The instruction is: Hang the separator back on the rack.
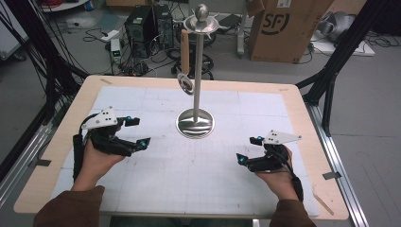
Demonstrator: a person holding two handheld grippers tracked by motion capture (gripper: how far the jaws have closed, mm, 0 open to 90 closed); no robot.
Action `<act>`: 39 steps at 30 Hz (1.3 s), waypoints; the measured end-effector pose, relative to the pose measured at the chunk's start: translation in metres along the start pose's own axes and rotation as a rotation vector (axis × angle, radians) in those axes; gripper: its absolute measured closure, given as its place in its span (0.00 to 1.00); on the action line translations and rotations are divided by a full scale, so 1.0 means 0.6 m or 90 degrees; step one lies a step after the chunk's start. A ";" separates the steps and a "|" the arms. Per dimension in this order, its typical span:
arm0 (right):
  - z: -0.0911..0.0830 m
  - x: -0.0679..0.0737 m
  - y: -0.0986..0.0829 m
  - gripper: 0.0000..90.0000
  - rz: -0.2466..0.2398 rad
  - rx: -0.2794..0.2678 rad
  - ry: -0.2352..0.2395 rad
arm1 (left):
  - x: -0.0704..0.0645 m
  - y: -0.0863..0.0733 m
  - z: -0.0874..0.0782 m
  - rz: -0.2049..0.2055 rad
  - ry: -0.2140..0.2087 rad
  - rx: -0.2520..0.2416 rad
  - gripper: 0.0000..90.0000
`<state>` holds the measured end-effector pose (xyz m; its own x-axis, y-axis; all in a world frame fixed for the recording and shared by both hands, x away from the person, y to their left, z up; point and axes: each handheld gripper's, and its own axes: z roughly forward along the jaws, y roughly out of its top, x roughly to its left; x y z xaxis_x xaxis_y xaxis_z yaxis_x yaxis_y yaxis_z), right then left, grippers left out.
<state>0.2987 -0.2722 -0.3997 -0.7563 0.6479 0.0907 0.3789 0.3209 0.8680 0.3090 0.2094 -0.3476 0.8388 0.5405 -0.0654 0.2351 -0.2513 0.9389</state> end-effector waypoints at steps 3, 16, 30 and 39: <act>0.002 0.000 0.000 0.15 -0.002 0.002 0.000 | -0.001 -0.002 0.003 0.001 -0.007 0.002 0.16; 0.000 0.002 0.000 0.15 -0.005 0.007 -0.008 | -0.001 -0.011 0.015 0.001 -0.010 0.020 0.14; 0.002 0.002 0.000 0.15 -0.007 0.010 -0.007 | 0.000 -0.013 0.018 -0.001 -0.010 0.027 0.13; 0.003 0.002 0.000 0.15 -0.008 0.010 -0.006 | 0.001 -0.015 0.020 0.003 -0.004 0.036 0.13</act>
<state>0.2988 -0.2704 -0.4004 -0.7564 0.6499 0.0747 0.3777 0.3406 0.8610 0.3136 0.2024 -0.3599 0.8433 0.5337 -0.0634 0.2586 -0.2996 0.9184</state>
